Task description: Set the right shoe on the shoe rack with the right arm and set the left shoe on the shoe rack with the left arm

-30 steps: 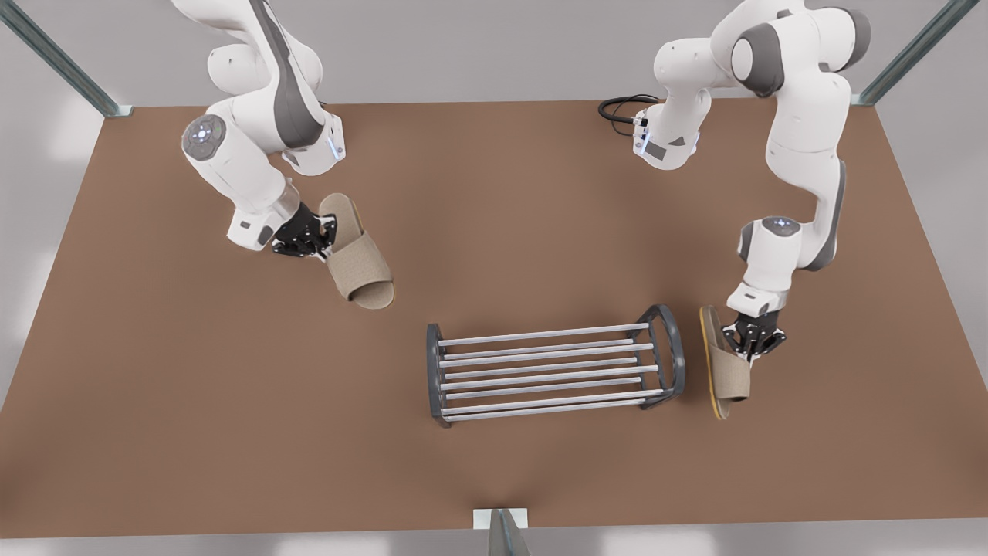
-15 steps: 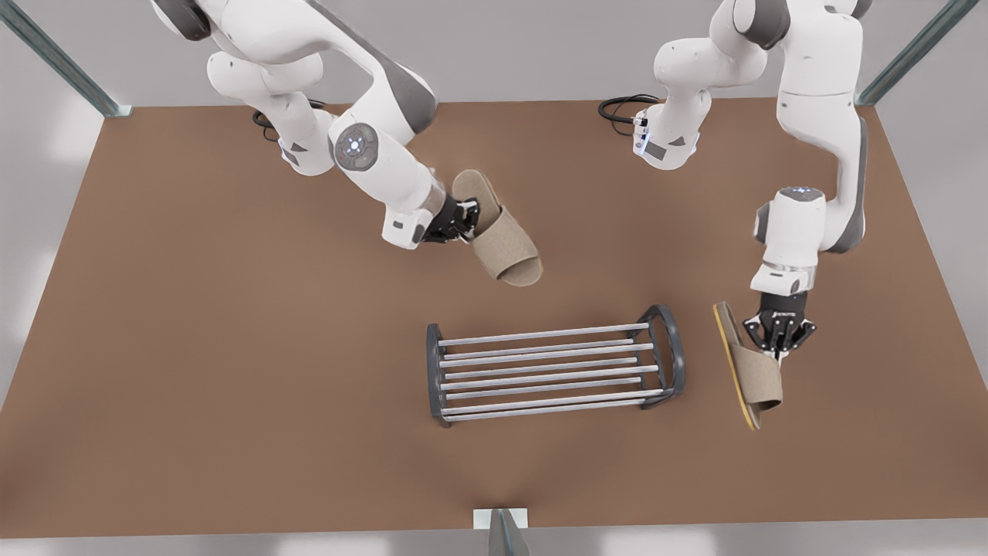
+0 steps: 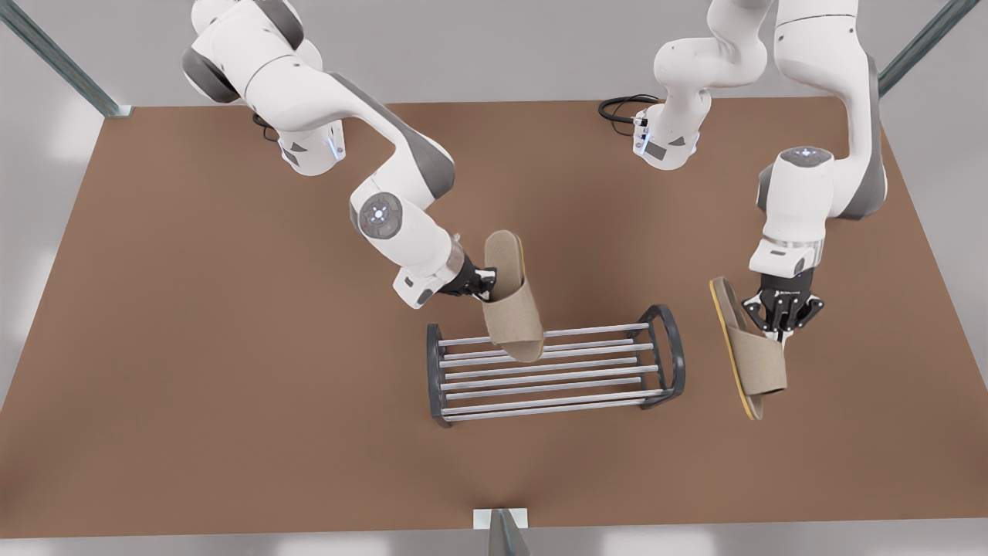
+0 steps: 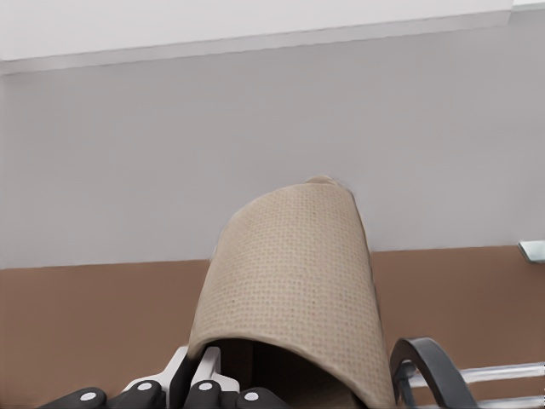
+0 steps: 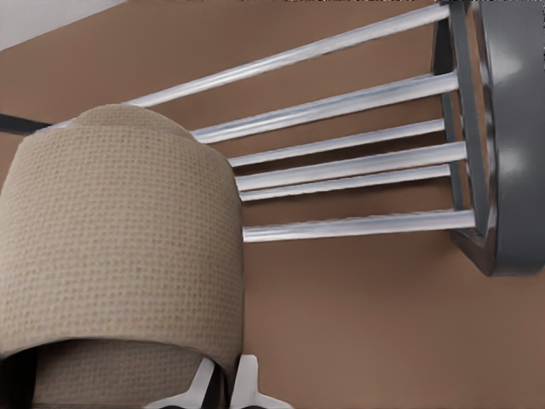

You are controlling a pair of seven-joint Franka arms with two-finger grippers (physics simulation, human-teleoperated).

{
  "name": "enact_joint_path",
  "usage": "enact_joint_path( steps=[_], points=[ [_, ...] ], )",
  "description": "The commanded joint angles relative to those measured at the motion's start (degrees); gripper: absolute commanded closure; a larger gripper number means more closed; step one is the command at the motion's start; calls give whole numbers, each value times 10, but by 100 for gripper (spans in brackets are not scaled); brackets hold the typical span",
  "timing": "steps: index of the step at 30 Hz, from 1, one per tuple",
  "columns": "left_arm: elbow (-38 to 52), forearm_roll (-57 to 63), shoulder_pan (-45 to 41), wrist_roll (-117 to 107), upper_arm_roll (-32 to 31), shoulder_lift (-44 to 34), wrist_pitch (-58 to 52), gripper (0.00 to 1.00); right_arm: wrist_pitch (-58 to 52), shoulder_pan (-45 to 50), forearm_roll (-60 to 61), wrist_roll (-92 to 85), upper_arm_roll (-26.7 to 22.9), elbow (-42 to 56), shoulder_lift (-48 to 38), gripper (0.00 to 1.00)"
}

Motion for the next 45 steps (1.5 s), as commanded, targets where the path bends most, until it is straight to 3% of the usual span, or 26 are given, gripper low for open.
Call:
enact_joint_path(
  steps=[1, 8, 17, 19, 20, 27, 31, 34, 36, 37, 39, 45],
  points=[
    [12, -1, -6, -51, -10, -3, -101, 77, 10, 0, -20, 183, -15, 7, 7, 79],
    [66, -2, -6, -61, -59, -10, -186, 77, 29, 21, -29, 199, -25, 72, 54, 79],
    [134, -7, -24, -136, -136, 6, -260, 78, 81, 27, -30, 192, -31, 73, 67, 79],
    [175, -7, -49, -149, -136, 16, -312, 78, 81, 27, -31, 193, -34, 78, 67, 18],
    [179, -7, -62, -161, -136, 16, -318, 78, 81, 29, -31, 193, -34, 77, 67, 0],
    [238, -1, -124, -199, -135, 67, -339, 78, 68, 15, -23, 152, -64, 69, 27, 0],
    [239, 1, -161, -239, -134, 66, -362, 78, -78, -115, -1, -84, -66, 28, -75, 0],
    [257, 40, -180, -253, -129, 98, -354, 78, -189, -153, 26, -239, -154, 2, -157, 0],
    [269, 67, -179, -252, -124, 125, -351, 78, -289, -155, 14, -331, -243, 27, -186, 0],
    [275, 89, -178, -249, -114, 140, -346, 78, -375, -197, -51, -337, -242, 50, -193, 0],
    [273, 95, -178, -241, -98, 141, -346, 78, -450, -200, -56, -339, -242, 56, -195, 0],
    [251, 113, -180, -250, -79, 157, -344, 78, -442, -202, -41, -330, -242, 78, -196, 0]
  ],
)
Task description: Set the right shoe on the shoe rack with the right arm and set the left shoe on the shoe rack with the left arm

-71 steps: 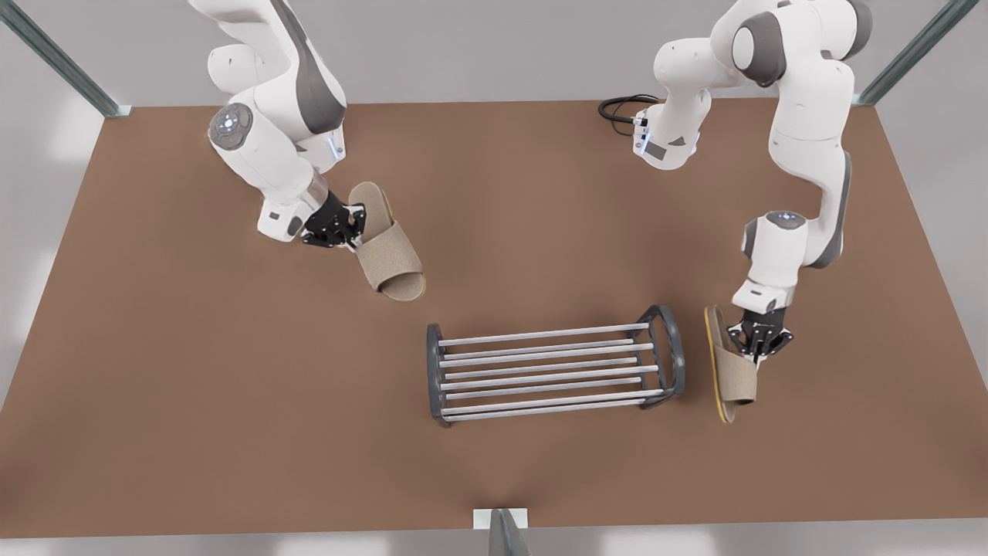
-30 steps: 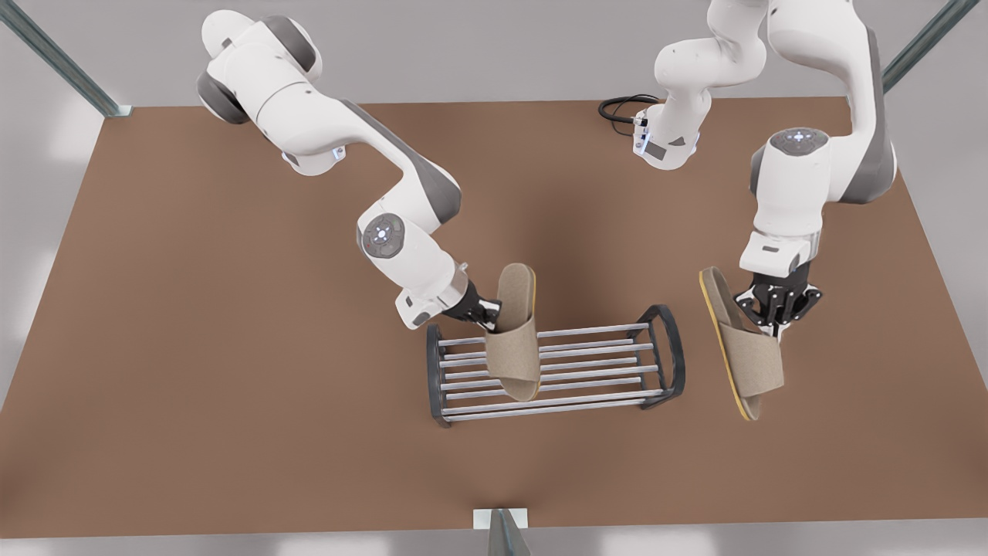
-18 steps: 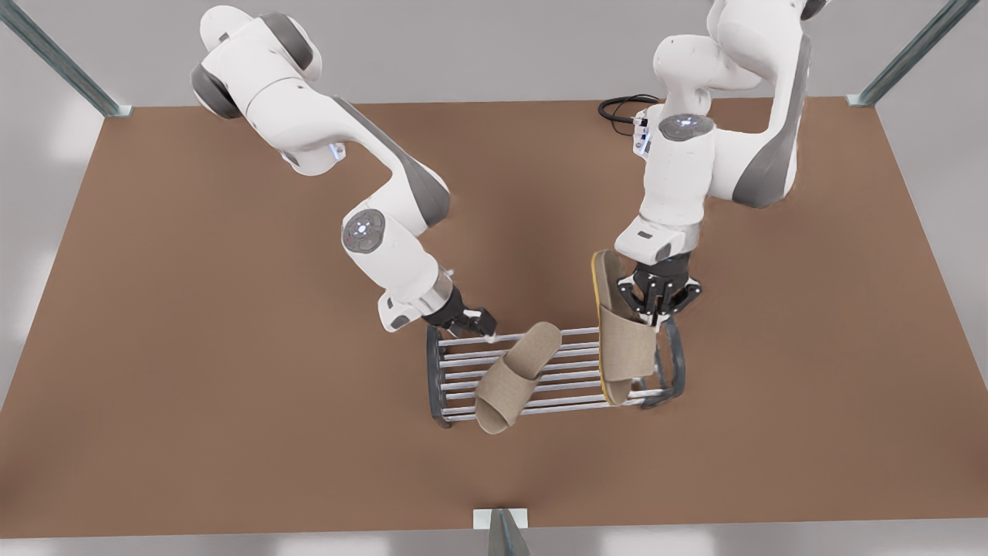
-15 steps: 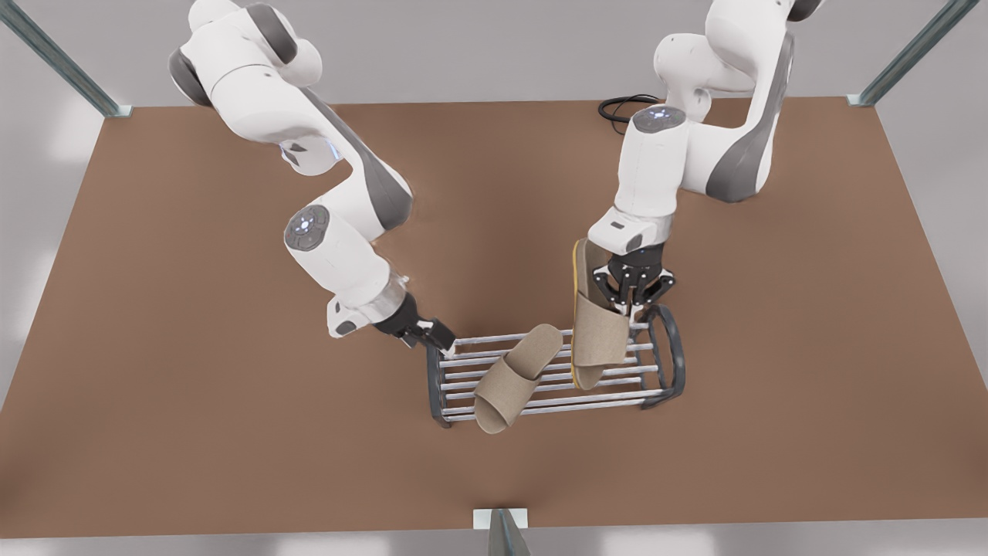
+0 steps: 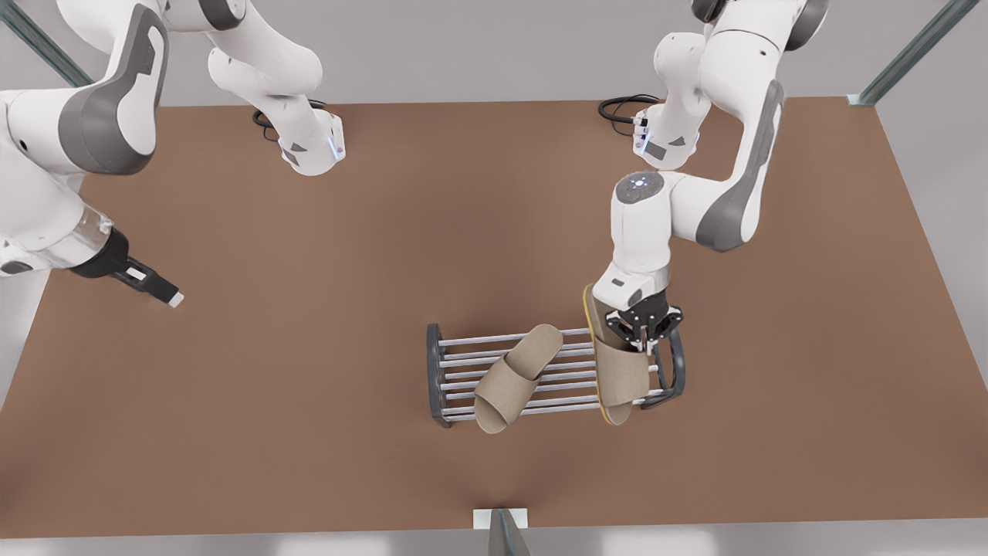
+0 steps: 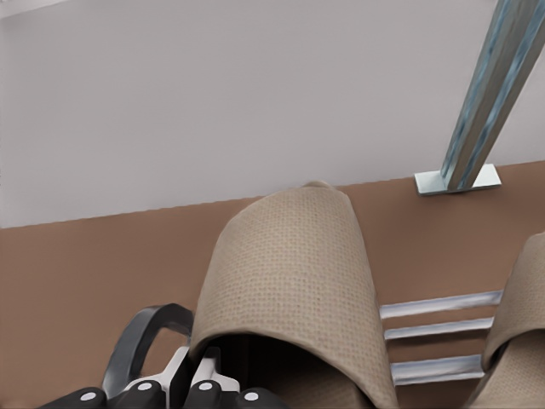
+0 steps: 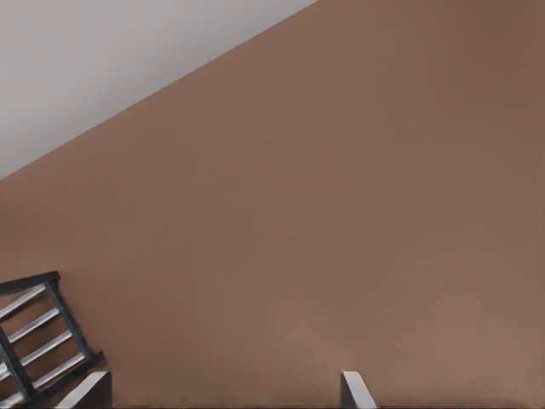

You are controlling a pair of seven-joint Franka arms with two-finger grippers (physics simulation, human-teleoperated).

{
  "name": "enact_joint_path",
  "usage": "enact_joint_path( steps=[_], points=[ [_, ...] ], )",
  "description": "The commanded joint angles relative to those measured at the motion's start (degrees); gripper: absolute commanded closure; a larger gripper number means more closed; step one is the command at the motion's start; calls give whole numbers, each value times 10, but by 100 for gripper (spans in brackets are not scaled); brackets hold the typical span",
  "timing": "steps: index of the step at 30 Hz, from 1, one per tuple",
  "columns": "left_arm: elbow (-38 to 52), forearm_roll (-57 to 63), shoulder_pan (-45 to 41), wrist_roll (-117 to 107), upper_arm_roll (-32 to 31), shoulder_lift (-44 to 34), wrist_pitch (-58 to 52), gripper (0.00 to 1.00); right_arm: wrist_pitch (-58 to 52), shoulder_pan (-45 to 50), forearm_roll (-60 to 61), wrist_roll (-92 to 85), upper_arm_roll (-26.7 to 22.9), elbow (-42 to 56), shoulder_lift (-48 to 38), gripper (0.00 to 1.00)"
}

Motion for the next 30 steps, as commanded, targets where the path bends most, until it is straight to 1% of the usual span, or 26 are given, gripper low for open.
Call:
enact_joint_path(
  steps=[1, 5, 9, 10, 11, 12, 17, 18, 20, 21, 22, 23, 24, 25, 26, 27, 28, 29, 30],
  points=[
    [-7, 5, -2, -46, 0, 1, 0, 78, -69, -6, 2, -210, -2, 5, -3, 0],
    [-18, 6, -8, -68, 0, 15, 15, 77, -71, -5, -4, -210, -1, 7, -4, 0],
    [-17, 60, -8, -68, 1, 29, 12, 77, -69, -7, -3, -209, -3, 15, -2, 0],
    [-16, 60, -8, -69, 1, 30, 12, 66, -70, -7, -3, -209, -5, 15, -2, 0],
    [-13, 64, -8, -68, 1, 33, 12, 9, -67, -6, 1, -191, -5, 14, 0, 0],
    [-13, 65, -8, -69, 1, 31, 13, 0, -65, 1, 2, -187, -4, 13, 0, 0],
    [-14, 79, -9, -74, 0, 26, 10, 0, -65, -1, -1, -187, -3, 15, 0, 0],
    [-13, 78, -9, -75, 0, 16, 5, 0, -65, -1, -1, -187, -3, 16, 0, 0],
    [-12, 73, -9, -71, -7, -14, -41, 0, -64, -1, 0, -187, -4, 16, 0, 0],
    [1, 46, -8, -66, -14, -21, -57, 0, -65, -1, -1, -187, -4, 22, 0, 0],
    [36, -38, -6, -62, -13, -20, -71, 0, -64, 0, 0, -187, -4, 25, -2, 0],
    [102, -127, -3, -28, -9, -5, -137, 0, -69, 0, 2, -193, -3, 40, -2, 0],
    [185, -221, 7, 97, 10, 14, -238, 0, -71, 3, -2, -193, 1, 40, -4, 0],
    [204, -290, 8, 203, 51, 10, -300, 0, -63, 3, 2, -195, 6, 45, 2, 0],
    [247, -331, 7, 308, 91, 9, -402, 0, -64, 4, 3, -195, 14, 48, 0, 0],
    [270, -332, 8, 356, 113, 7, -487, 0, -21, 3, 5, -190, 41, 60, 11, 0],
    [269, -330, 8, 363, 124, -16, -533, 0, -26, 3, -4, -189, 57, 55, 11, 0],
    [270, -326, 7, 417, 141, -27, -572, 0, -67, -3, 5, -188, 53, 57, 4, 0],
    [257, -330, 44, 466, 131, -71, -580, 0, -98, -1, 0, -187, 52, 59, 3, 0]
  ],
)
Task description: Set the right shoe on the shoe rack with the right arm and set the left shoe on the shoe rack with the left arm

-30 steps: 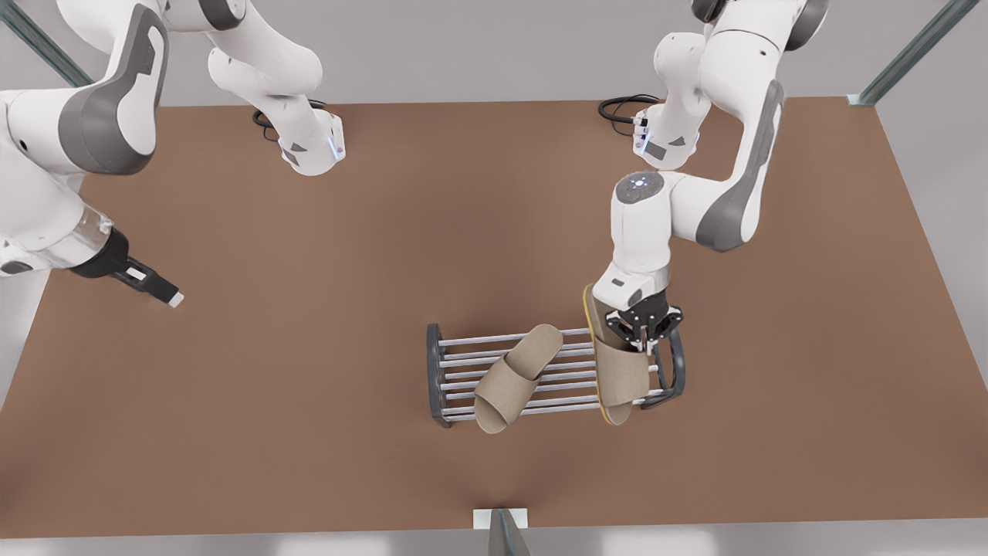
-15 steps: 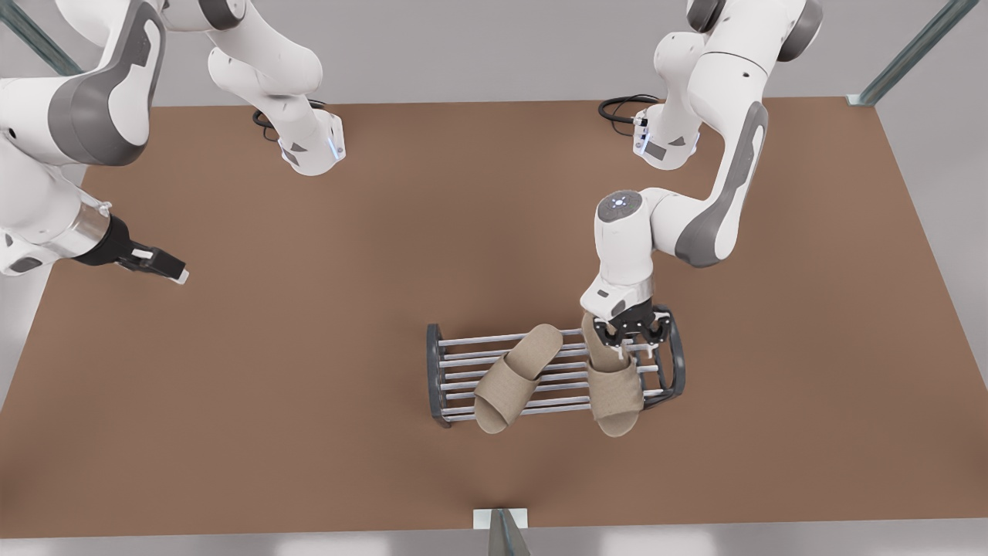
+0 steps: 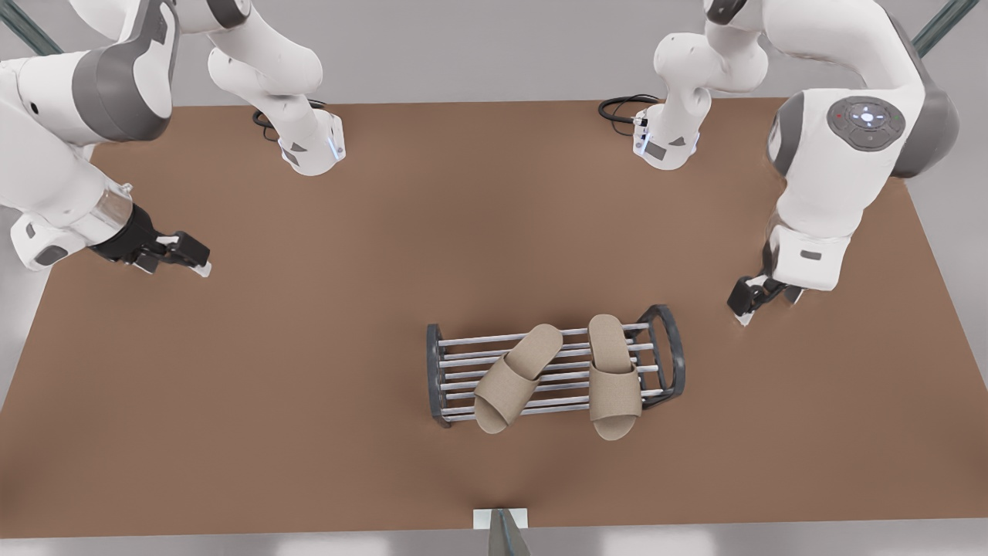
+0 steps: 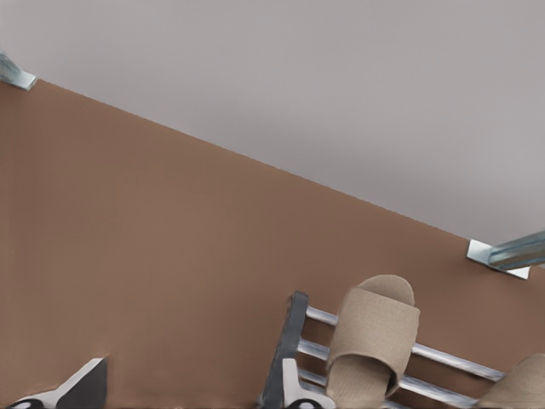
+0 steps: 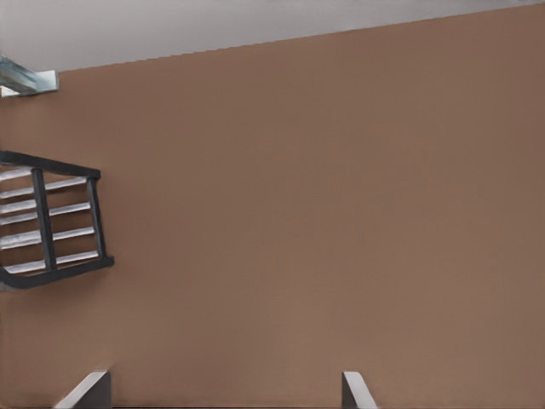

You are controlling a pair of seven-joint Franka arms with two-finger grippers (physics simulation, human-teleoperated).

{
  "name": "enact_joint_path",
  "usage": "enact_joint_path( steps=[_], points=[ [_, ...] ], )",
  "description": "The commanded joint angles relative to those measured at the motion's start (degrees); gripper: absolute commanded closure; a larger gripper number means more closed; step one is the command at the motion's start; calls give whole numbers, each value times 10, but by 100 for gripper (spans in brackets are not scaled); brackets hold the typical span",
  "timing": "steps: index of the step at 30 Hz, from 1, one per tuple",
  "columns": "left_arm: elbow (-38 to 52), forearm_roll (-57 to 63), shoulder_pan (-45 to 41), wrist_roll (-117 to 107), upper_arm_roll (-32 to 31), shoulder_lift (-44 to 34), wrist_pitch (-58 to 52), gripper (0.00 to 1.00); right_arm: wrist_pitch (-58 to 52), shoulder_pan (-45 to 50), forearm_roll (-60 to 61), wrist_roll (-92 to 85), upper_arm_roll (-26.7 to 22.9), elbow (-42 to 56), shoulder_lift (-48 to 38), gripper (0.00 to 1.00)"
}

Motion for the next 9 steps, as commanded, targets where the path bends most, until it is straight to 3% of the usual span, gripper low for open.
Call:
enact_joint_path(
  steps=[1, 2, 3, 9],
  points=[
    [-20, -46, 41, 385, -21, -42, -200, 0, -39, -5, 3, -31, 3, 1, -4, 0],
    [-60, -44, 72, 378, -62, -60, -127, 0, -65, -5, 4, -31, 3, -1, -5, 0],
    [-75, -41, 72, 377, -62, -62, -98, 0, -65, -11, 5, -32, -2, 0, -3, 0],
    [-74, -41, 72, 378, -61, -38, -106, 0, -11, -7, -34, -31, -9, -5, 7, 0]
  ],
)
